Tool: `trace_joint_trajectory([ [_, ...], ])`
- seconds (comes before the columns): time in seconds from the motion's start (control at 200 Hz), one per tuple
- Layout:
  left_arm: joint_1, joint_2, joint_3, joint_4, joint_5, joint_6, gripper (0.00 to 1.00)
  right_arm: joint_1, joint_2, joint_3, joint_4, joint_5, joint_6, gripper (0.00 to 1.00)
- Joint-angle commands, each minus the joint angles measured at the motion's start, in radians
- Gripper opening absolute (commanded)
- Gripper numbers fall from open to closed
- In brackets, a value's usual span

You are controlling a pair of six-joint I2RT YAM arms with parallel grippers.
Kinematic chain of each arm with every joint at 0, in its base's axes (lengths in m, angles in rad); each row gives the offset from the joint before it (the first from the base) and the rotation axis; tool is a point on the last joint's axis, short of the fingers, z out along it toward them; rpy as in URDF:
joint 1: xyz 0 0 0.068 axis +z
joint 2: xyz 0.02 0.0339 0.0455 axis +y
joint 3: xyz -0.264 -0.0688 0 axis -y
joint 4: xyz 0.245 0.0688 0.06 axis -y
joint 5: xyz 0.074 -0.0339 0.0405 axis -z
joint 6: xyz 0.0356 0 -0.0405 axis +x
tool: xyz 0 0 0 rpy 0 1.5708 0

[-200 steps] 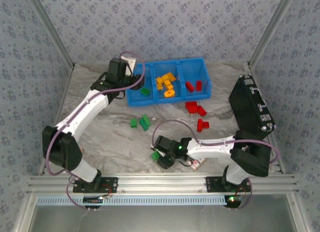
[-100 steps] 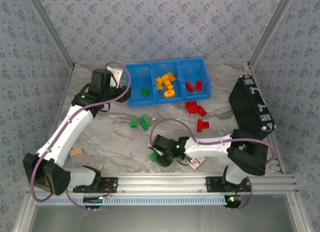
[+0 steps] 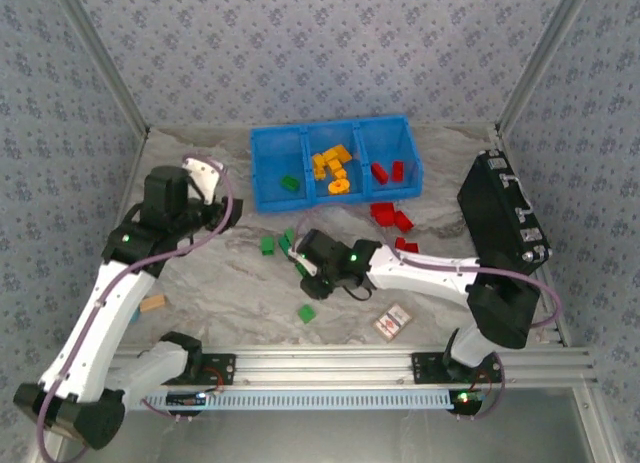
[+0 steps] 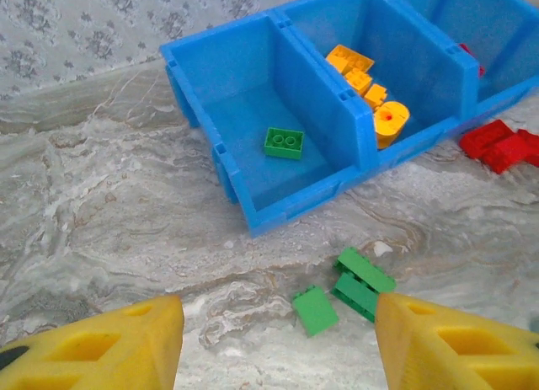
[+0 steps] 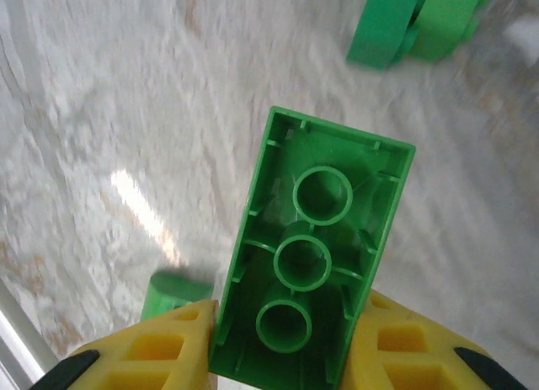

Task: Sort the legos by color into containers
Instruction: Pick up the lego from the bottom-center of the table, then place the lego in the container.

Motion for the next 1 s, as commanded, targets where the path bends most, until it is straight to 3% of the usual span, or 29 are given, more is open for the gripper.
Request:
trace_joint_trajectory([
  [0.0, 0.005, -0.072, -0.047, -0.074, 0.11, 0.072, 0.62, -0.06, 0.054, 0.11, -0.045, -0.016, -0.087, 0.22],
  [0.18, 0.003, -0.174, -0.112, -0.055, 0.21, 0.108, 0.65, -0.142, 0.204, 0.38, -0.023, -0.01, -0.148, 0.22],
  [0.375, -0.003, -0.213, -0.16, -0.044, 0.23, 0.123, 0.66, -0.205, 0.398, 0.644, -0.036, -0.009, -0.187, 0.21],
  [0.995, -0.022, -0.188, -0.189, -0.092, 0.362, 0.109, 0.68, -0.326, 0.699, 0.994, -0.075, -0.043, -0.184, 0.22],
])
